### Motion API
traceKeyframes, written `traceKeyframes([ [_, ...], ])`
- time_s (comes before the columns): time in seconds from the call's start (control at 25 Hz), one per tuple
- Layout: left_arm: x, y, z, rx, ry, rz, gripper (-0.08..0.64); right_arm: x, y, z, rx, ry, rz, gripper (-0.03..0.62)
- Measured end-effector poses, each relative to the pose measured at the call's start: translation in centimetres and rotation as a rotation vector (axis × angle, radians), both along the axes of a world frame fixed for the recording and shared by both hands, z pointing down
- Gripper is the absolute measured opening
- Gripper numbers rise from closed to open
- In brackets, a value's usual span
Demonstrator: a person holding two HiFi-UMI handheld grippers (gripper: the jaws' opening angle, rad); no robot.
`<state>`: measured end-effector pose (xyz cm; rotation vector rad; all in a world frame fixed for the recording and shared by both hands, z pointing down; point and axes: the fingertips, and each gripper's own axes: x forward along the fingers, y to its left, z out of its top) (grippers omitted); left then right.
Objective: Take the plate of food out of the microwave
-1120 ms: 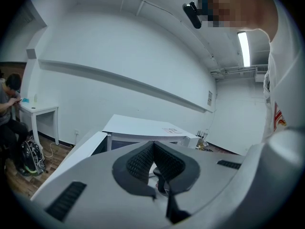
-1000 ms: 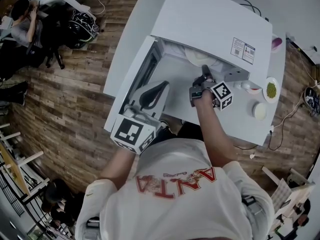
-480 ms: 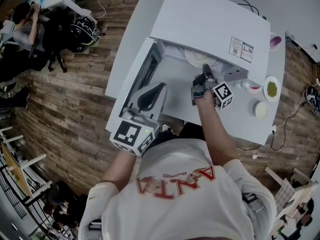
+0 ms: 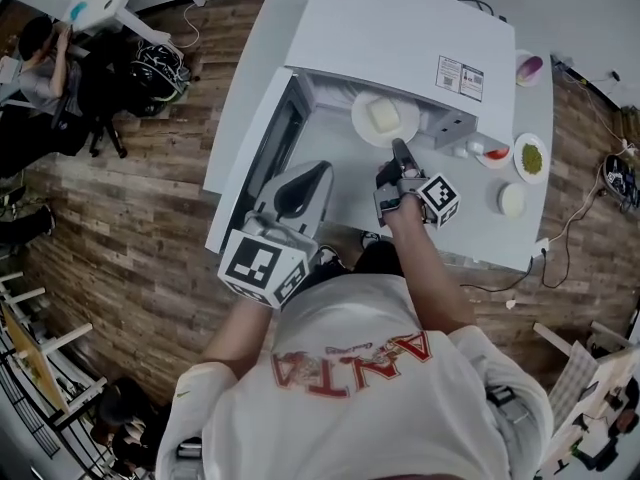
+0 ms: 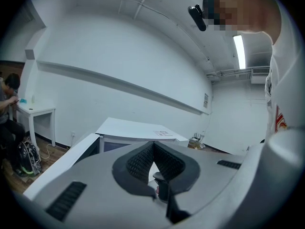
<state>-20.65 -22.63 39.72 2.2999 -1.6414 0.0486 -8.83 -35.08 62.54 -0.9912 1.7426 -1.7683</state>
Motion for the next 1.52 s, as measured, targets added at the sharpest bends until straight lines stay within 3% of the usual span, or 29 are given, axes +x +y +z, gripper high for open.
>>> traceKeyframes([
  [0.32, 2.5, 1.7, -0.7, 0.022, 0.016, 0.060, 0.009, 3.2, 6.0, -0.5, -0.010, -0.006, -0.033, 0.011],
  [0.72, 7.2, 2.4, -0.2, 0.018, 0.025, 0.177, 0.009, 12.1, 11.7, 2.6, -0.066, 0.007, 0.078, 0.012],
  [1.16, 12.8, 1.5, 0.6, 0.000, 0.004, 0.317, 0.009, 21.9, 13.0, 6.1, -0.121, 0.023, 0.297, 0.014],
  [1.4, 13.4, 0.9, 0.8, -0.007, 0.004, 0.338, 0.009, 23.9, 12.5, 7.2, -0.137, 0.033, 0.326, 0.012],
  [1.52, 13.2, 0.7, 0.9, -0.011, 0.010, 0.337, 0.009, 24.1, 12.6, 7.7, -0.184, 0.088, 0.300, 0.011],
])
